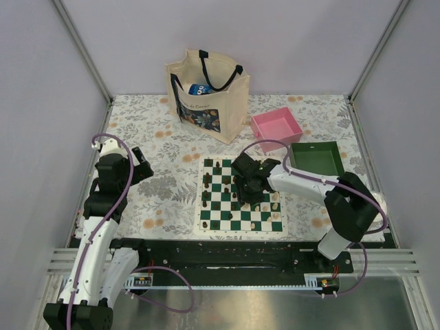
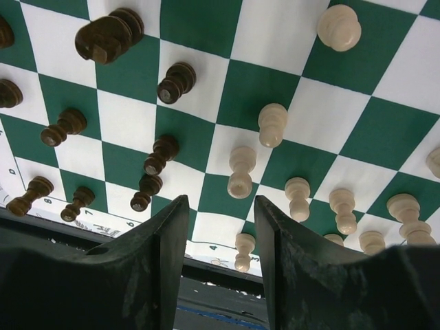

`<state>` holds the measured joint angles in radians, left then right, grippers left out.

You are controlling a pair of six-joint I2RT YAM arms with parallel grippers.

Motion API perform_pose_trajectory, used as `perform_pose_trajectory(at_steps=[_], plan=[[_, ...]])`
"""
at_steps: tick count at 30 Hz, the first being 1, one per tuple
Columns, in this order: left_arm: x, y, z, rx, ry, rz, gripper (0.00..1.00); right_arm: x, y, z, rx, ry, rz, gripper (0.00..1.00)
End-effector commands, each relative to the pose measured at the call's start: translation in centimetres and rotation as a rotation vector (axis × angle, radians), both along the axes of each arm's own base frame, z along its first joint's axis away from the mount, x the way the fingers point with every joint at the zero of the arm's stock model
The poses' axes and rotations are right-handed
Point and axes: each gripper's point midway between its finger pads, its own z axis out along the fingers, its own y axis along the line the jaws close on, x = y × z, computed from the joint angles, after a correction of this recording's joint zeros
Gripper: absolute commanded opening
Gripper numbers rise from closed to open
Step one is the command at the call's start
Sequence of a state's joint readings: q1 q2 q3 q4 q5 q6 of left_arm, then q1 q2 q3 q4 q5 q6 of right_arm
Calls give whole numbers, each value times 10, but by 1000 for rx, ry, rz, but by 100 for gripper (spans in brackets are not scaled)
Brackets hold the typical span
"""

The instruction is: Set up the chess pieces on the board

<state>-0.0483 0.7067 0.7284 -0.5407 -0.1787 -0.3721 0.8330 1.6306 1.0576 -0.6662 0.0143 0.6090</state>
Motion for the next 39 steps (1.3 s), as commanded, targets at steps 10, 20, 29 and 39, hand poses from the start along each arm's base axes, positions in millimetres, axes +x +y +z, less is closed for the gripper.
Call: perform_pose_trajectory(at_steps=[10, 20, 29, 39], plan=[[6, 1, 17, -6, -66, 10, 99, 21, 8, 5, -28, -65, 8, 46], [7, 0, 17, -9, -62, 4, 99, 22, 6, -3, -55, -58, 8, 42], [5, 1, 17, -7, -64, 8, 99, 25, 5, -2, -68, -70, 8, 33], [6, 0, 17, -12, -67, 2, 99, 13, -5, 25, -26, -92, 12, 23]])
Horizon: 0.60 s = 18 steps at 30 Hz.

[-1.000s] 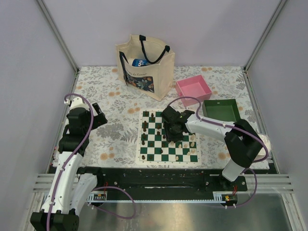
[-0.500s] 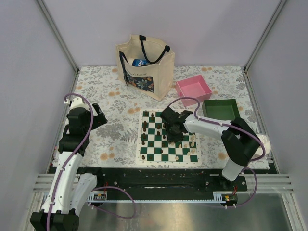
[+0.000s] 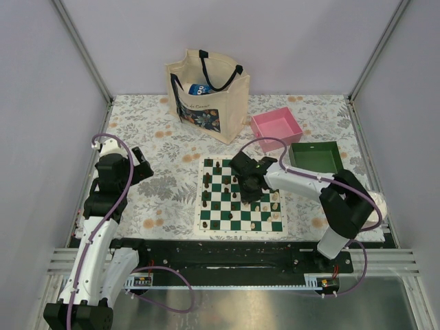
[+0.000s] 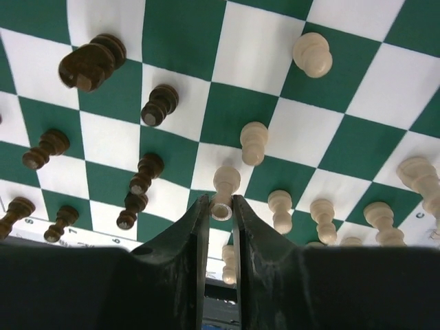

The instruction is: Set up the chess pieces on the board

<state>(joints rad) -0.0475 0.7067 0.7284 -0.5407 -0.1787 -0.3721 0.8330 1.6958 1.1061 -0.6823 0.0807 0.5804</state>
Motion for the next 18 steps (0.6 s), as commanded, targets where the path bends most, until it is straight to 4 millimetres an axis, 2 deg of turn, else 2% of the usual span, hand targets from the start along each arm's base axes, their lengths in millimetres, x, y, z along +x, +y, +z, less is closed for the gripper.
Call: perform_pose_trajectory(at_steps=[1, 5, 8, 13, 18], plan=[[6, 0, 17, -12, -67, 3, 99, -5, -5, 39, 57, -65, 5, 22], [6, -1, 18, -13, -69, 0, 99, -25, -28, 64, 103, -102, -33, 23], [6, -1, 18, -14, -70, -1, 99, -46, -56, 69, 105, -104, -103, 23], [6, -1, 18, -16, -69, -2, 99, -84, -97, 49, 74, -48, -230, 23], [7, -4, 18, -23, -70, -14, 99, -90, -114, 37, 30, -34, -269, 23]])
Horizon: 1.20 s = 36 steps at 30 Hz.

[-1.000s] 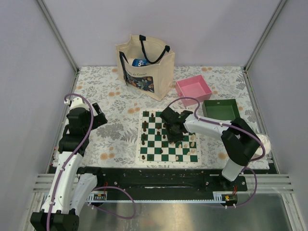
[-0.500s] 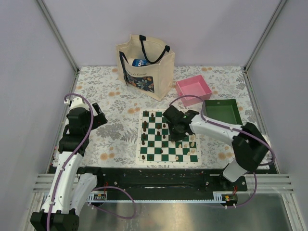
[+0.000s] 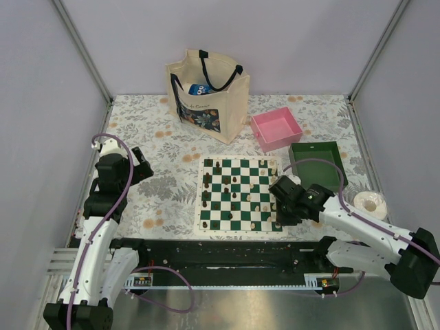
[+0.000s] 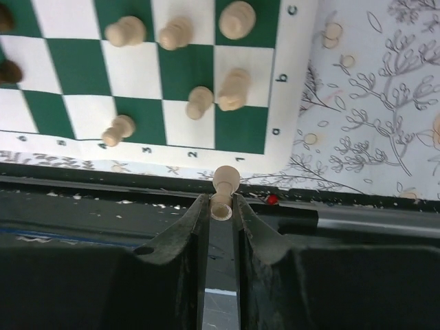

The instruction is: Set up the chess pieces on the board

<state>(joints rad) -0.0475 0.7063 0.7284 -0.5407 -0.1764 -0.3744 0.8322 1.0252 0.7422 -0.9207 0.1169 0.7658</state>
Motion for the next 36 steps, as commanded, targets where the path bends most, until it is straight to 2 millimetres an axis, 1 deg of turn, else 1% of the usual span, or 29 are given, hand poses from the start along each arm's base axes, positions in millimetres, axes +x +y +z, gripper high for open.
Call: perform_pose_trajectory(at_steps=[1, 5, 8, 18, 27, 31, 36], plan=[[7, -3, 18, -20, -68, -13, 99, -1, -16, -9, -59, 17, -77, 23], [5, -3, 19, -19, -76, -10, 99, 6, -18, -22, -108, 13, -26, 23], [6, -2, 18, -16, -71, -5, 99, 7, -19, -32, -116, 27, -23, 23], [6, -3, 17, -21, -67, -10, 99, 22, -9, -43, -72, -4, -12, 24], [6, -3, 18, -20, -70, -11, 99, 19, -9, -48, -71, 15, -4, 24], [6, -3, 17, -20, -68, -11, 99, 14, -10, -53, -82, 50, 9, 25], [7, -3, 18, -22, -68, -12, 99, 14, -10, -53, -83, 53, 9, 25]])
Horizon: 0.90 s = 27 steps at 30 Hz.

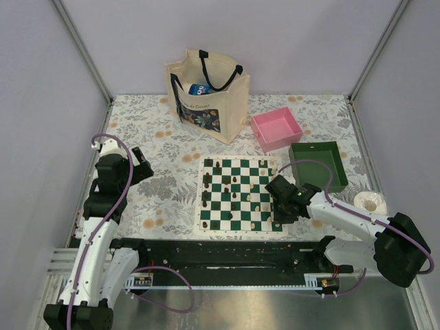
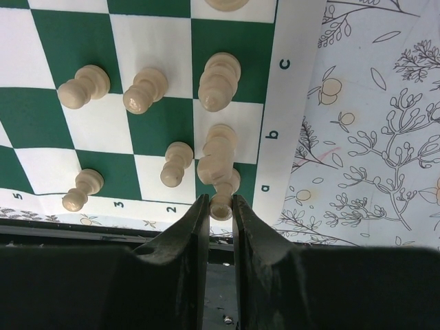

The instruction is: Set up the chess pieces on the board

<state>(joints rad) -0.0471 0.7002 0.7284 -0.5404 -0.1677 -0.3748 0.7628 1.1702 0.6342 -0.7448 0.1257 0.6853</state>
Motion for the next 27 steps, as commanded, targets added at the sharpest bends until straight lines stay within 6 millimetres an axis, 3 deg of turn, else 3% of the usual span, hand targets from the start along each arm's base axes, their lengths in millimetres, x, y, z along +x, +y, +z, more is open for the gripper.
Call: perform_pose_trajectory(at_steps=[1, 7, 18, 27], plan=[[7, -3, 16, -17, -60, -8, 99, -2, 1, -3, 0, 22, 6, 25], [7, -2, 16, -19, -62, -7, 99, -1, 1, 5, 30, -10, -4, 24], [7, -3, 16, -20, -59, -10, 99, -5, -2, 0, 7, 23, -7, 24], [7, -3, 17, -19, -63, -12, 99, -3, 2, 5, 18, 18, 4, 38]])
